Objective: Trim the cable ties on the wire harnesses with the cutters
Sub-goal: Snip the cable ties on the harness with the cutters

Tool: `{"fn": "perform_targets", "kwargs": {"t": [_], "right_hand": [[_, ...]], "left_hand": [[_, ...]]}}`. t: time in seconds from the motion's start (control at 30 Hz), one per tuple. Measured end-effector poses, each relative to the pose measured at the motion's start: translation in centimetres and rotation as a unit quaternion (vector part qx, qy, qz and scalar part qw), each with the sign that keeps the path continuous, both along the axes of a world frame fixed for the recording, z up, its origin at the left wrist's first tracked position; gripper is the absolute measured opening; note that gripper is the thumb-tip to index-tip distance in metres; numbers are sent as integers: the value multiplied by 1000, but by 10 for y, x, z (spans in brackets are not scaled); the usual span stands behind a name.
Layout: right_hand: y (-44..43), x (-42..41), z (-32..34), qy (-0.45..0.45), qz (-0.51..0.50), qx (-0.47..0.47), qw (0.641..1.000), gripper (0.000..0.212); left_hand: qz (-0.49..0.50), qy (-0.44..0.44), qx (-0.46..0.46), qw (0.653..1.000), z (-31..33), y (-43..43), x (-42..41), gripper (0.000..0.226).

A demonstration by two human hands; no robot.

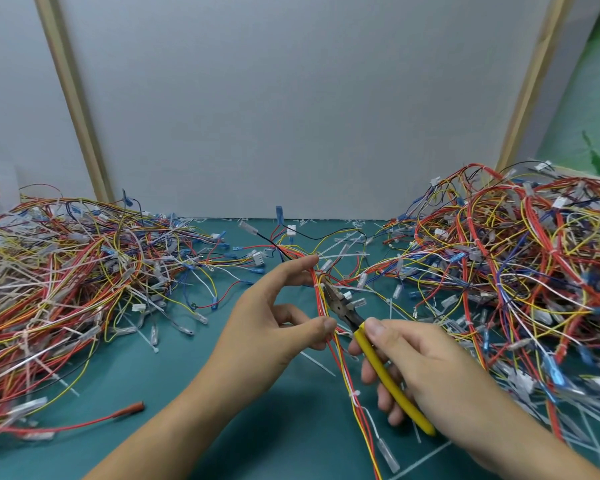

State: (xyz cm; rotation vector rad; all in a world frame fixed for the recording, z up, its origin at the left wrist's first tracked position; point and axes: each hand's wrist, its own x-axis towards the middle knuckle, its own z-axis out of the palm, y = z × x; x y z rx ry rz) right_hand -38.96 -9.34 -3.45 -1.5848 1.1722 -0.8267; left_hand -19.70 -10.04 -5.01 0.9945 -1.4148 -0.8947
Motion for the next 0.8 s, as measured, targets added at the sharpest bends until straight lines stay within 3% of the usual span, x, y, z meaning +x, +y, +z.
{"fn": "perform_targets", "kwargs": {"t": [0.4, 0.5, 0.57, 0.67, 0.8], "right_hand": [[2, -3, 1, -14, 8, 11, 1000, 42], [2, -3, 1, -44, -7, 22, 999, 41], [1, -3, 1, -57, -18, 15, 998, 40], [0, -3, 1, -67, -12, 0, 998, 42], [0, -2, -4, -49, -3, -54, 997, 44]], "left_hand": [[3, -3, 5, 1000, 1, 1, -1, 64], [13, 42, 32, 999, 2, -1, -2, 63], [32, 133, 70, 988, 3, -4, -2, 54], [70, 255, 143, 954, 5, -8, 2, 19], [70, 197, 201, 957, 4, -7, 7, 15]]}}
